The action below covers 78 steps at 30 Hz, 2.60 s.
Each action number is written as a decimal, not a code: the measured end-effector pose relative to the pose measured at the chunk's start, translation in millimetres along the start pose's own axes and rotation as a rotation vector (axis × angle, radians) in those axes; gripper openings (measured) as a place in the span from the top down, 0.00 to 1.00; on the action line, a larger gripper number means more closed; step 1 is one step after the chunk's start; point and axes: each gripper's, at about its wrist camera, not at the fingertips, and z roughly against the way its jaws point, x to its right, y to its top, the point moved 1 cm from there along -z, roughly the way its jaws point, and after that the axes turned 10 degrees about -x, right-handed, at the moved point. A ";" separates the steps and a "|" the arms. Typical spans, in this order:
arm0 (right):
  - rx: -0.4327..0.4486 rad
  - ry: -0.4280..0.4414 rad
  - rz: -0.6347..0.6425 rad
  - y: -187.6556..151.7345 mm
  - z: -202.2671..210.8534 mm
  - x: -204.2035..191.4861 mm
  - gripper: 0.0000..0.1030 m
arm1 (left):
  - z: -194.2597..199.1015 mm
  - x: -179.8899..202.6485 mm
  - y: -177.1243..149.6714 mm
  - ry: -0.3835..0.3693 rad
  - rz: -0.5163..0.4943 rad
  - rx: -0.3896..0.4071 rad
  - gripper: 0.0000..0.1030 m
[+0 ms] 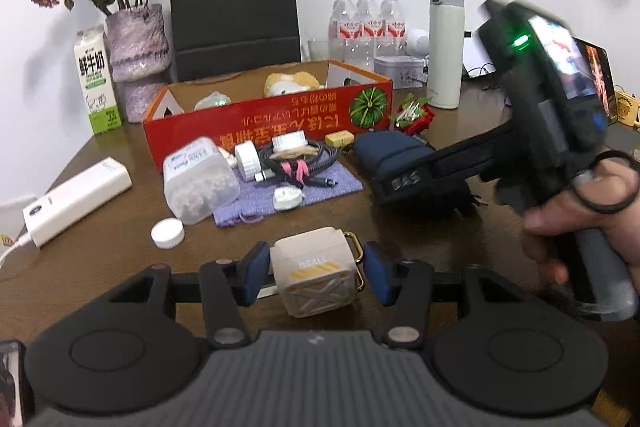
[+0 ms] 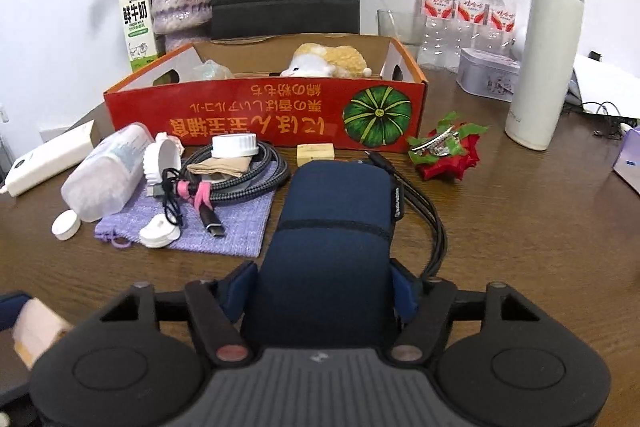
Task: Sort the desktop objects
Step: 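Grasp the white cube charger with the left gripper while the right grasps the navy pouch, then carry the charger and pouch into the box and open both grippers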
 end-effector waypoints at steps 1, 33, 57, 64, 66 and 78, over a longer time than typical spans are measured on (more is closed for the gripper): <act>0.005 0.013 -0.009 -2.2 4.6 1.2 0.37 | -0.1 -0.3 -1.3 0.000 0.000 -0.003 0.49; 0.029 0.026 0.073 -79.0 72.8 4.2 0.30 | -1.3 10.4 -6.3 0.058 0.030 -0.003 0.51; 0.146 0.062 0.109 -66.9 115.5 -31.2 0.42 | 62.0 -14.3 10.2 0.042 0.098 0.139 0.51; 0.236 0.066 0.075 -23.4 132.8 -10.0 0.41 | 59.1 -46.8 62.7 0.000 0.095 0.170 0.51; 0.258 0.068 0.061 -6.5 133.3 -2.7 0.41 | 55.5 -60.1 85.4 0.003 0.102 0.184 0.51; 0.220 0.179 -0.089 176.8 64.3 46.6 0.41 | -47.2 -135.0 227.7 0.066 0.195 0.074 0.51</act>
